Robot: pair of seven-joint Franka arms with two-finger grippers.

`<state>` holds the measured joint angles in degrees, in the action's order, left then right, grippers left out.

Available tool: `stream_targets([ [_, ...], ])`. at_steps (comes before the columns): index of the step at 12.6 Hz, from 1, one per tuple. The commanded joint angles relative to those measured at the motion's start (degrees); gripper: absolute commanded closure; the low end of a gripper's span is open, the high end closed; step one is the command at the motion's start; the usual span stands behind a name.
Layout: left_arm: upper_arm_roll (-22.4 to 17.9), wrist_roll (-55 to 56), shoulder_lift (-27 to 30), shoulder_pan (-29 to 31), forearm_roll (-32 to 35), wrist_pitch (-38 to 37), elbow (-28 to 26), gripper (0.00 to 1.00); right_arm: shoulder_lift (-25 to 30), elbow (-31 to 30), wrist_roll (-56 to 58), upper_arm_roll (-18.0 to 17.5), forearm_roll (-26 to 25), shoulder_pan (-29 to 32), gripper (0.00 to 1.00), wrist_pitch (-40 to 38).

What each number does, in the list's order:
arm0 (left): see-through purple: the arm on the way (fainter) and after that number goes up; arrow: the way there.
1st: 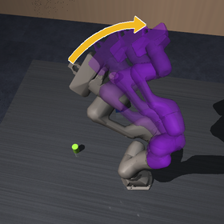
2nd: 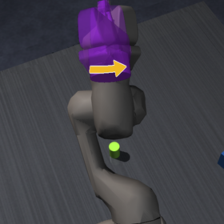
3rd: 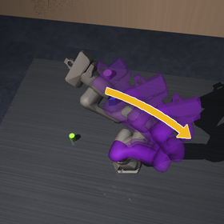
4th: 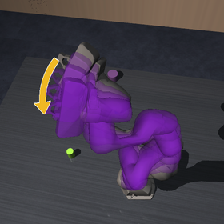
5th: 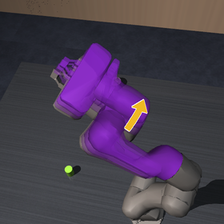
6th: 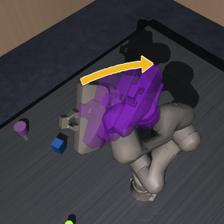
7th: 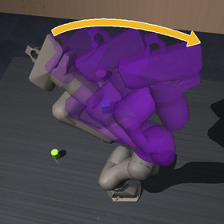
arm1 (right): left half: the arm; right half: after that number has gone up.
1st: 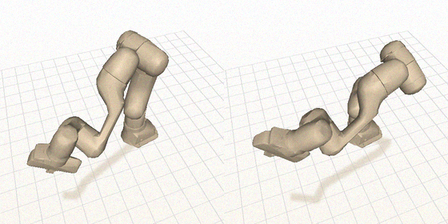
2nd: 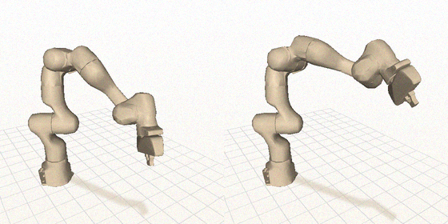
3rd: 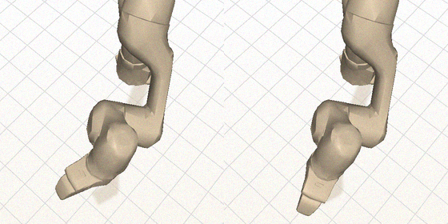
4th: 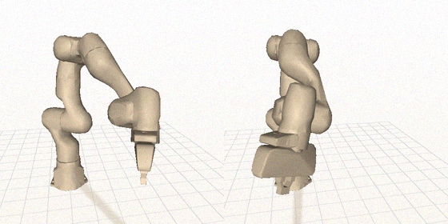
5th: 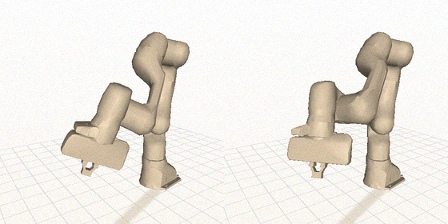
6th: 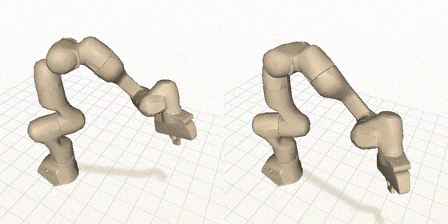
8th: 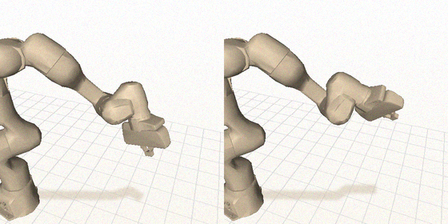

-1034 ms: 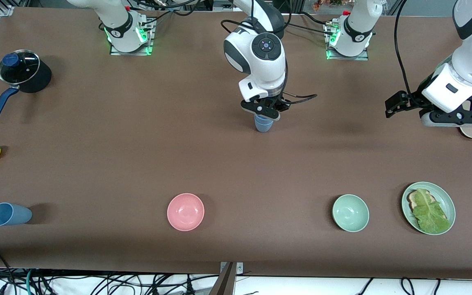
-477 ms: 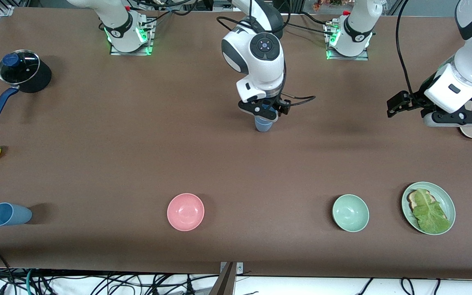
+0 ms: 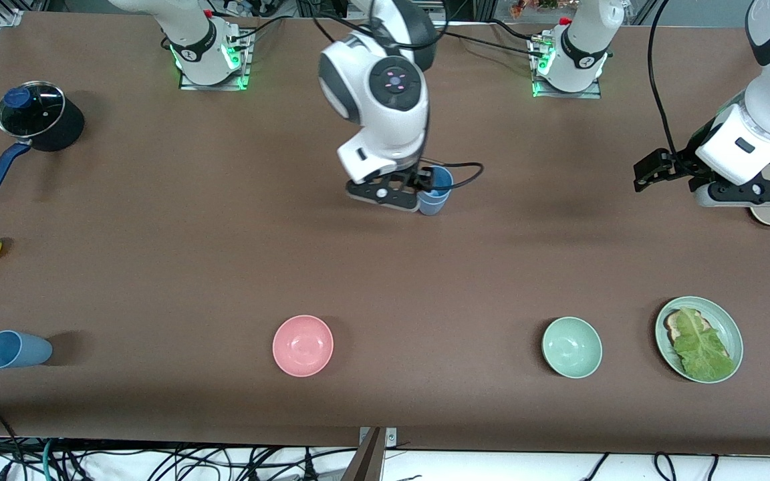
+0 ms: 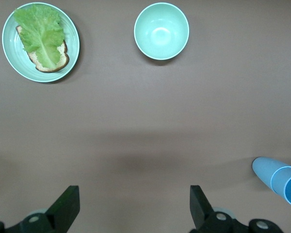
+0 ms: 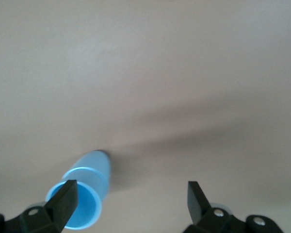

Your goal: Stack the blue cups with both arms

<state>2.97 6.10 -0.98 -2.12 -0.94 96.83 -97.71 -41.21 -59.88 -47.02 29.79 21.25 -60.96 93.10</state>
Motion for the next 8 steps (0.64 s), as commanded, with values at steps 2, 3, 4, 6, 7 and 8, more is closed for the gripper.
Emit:
stream_targets([
  [2,0.02,-2.50,-0.51,0.45,-0.56,-1.03,2.26,0.00,6.74,-5.40,11.13,3.93,0.81,3.48,0.00,-3.72],
  [3,0.02,-2.67,-0.68,0.54,-0.47,-1.12,2.52,0.00,9.63,-9.43,15.69,5.87,0.81,3.48,0.00,-3.37],
  [4,0.02,-2.67,-0.86,0.89,-0.47,-1.03,3.05,0.00,12.79,-13.04,18.00,7.54,0.72,3.48,0.00,-3.02],
  [6,0.02,-2.76,-0.95,1.07,-0.47,-1.12,2.97,0.00,17.64,-18.41,20.55,10.18,0.20,3.48,0.00,-3.10],
  [7,0.02,-2.85,-0.95,1.59,-0.47,-1.12,2.97,0.00,19.14,-20.44,21.96,10.98,-0.15,3.48,0.00,-3.02],
  [8,0.02,-2.85,-0.95,1.94,-0.47,-1.12,2.97,0.00,19.76,-21.24,22.41,11.42,-0.59,3.40,0.00,-3.02],
])
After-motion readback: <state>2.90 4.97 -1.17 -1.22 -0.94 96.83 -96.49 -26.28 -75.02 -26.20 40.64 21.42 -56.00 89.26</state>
